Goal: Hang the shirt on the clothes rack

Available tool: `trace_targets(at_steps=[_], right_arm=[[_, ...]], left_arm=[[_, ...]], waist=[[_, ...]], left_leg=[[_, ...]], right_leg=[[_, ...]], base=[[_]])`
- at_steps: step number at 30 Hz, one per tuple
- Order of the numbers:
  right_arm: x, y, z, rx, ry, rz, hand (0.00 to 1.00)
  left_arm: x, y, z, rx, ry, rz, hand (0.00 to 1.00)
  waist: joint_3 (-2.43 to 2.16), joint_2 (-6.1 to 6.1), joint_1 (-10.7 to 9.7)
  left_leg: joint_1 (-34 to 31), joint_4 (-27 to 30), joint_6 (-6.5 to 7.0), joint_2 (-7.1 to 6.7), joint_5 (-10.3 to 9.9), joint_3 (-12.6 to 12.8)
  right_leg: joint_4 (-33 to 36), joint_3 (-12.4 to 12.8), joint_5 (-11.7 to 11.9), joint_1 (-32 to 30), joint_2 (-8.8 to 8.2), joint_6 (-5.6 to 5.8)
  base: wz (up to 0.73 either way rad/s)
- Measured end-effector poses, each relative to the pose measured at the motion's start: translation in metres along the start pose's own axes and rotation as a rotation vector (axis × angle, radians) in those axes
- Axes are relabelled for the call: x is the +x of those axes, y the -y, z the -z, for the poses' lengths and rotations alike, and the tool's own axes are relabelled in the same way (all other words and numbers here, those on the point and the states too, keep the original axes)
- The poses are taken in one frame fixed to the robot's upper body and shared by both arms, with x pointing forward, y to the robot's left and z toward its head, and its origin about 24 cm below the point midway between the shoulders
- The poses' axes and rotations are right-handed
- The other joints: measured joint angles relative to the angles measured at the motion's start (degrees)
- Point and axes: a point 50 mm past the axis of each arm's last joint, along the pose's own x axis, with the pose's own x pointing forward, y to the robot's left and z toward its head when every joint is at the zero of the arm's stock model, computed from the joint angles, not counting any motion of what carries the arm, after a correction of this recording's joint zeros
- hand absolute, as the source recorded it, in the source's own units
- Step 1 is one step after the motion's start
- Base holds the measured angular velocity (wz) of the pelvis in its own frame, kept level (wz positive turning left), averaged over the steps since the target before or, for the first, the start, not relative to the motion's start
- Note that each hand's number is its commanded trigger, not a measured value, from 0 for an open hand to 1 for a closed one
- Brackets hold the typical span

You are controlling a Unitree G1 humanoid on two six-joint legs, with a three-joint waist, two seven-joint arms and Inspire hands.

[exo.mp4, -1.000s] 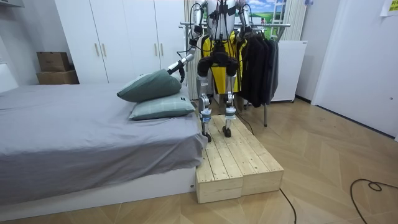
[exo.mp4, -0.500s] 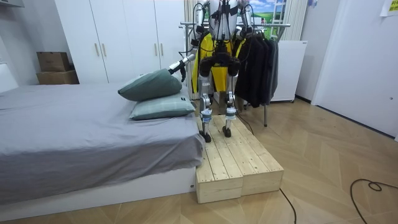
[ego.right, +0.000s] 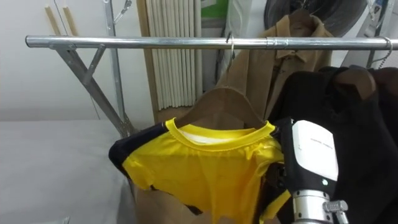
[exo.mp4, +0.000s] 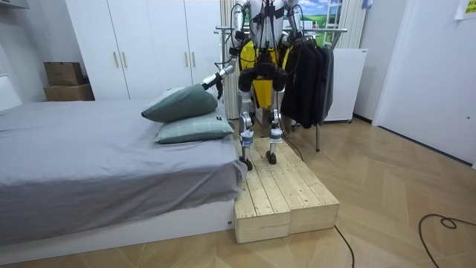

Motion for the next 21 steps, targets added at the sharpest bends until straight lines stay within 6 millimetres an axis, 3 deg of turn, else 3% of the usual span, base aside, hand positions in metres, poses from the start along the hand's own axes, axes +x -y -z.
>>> trace_targets(at_steps=[8, 15, 21], right_arm=[[0.007, 0.007, 0.004, 0.024, 0.018, -0.035, 1.00], [0.011, -0.002, 0.012, 0.038, -0.009, -0.113, 1.00], [0.011, -0.013, 0.017, 0.028, -0.028, -0.187, 1.00]], left_arm=[[0.004, -0.006, -0.010, -0.057, 0.059, -0.035, 0.00], [0.003, -0.007, -0.020, -0.098, 0.105, -0.035, 0.00], [0.003, -0.007, -0.022, -0.119, 0.129, -0.015, 0.00]], waist=[[0.49, -1.51, 1.6], [0.57, -1.56, 3.0], [0.79, -1.48, 5.1]], left_leg=[[-0.4, 0.0, 0.00, -0.03, 0.0, -2.4], [-0.3, -0.1, -0.01, 0.03, 0.0, -4.5], [-1.0, -0.3, -0.01, 0.04, 0.0, -5.2]], right_leg=[[-0.8, -0.7, 0.1, 0.5, 0.19, -0.27], [-2.0, -3.3, 0.1, 2.4, -0.10, -0.31], [-2.9, -3.6, 0.0, 2.3, -0.09, -0.28]], base=[[0.05], [0.16], [0.05]])
